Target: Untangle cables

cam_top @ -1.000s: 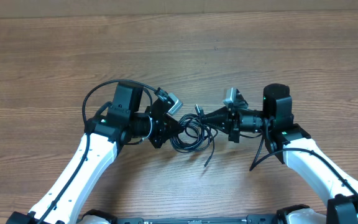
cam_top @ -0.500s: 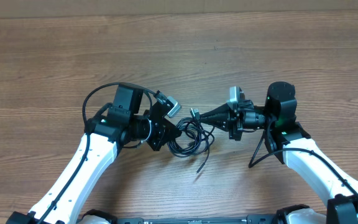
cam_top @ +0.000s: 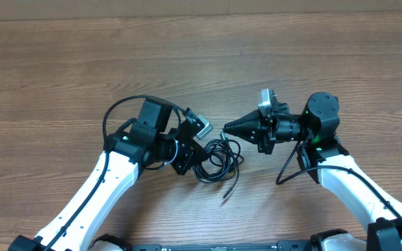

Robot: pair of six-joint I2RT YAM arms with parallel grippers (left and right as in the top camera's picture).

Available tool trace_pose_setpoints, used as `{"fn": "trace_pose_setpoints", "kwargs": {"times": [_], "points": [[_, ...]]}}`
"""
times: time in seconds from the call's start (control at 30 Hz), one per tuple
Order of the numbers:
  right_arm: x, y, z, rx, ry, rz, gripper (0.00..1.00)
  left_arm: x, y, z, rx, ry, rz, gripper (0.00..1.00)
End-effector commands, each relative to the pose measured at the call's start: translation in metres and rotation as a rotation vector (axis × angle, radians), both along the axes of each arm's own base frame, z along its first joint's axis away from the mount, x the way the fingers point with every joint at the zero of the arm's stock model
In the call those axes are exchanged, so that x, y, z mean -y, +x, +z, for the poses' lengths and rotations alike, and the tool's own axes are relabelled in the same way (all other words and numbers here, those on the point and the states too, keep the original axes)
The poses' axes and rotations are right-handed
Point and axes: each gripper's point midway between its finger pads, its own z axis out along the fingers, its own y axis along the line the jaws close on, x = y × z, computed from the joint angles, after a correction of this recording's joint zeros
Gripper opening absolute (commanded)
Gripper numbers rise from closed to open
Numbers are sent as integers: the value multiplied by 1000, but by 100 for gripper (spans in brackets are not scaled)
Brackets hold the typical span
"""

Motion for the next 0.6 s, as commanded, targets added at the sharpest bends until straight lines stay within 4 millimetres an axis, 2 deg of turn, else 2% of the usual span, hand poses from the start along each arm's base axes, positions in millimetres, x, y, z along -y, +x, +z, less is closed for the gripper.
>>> {"fn": "trace_pose_setpoints", "kwargs": {"times": [0.0, 0.03, 0.07, 0.23, 0.57], "points": [[2, 0, 6, -12, 4, 0, 25, -4, 1, -4, -10, 24, 21, 4], [4, 2, 5, -25, 2, -8, 58, -6, 1, -4, -15, 26, 25, 4], [7, 4, 3, -38, -1, -16, 80, -7, 1, -5, -20, 28, 30, 4], [20, 12, -9, -124, -19, -64, 97, -9, 2, -5, -8, 28, 19, 4], [27, 11, -33, -93, -75, -81, 97, 0, -4, 12, 37, -37, -62, 4]]}}
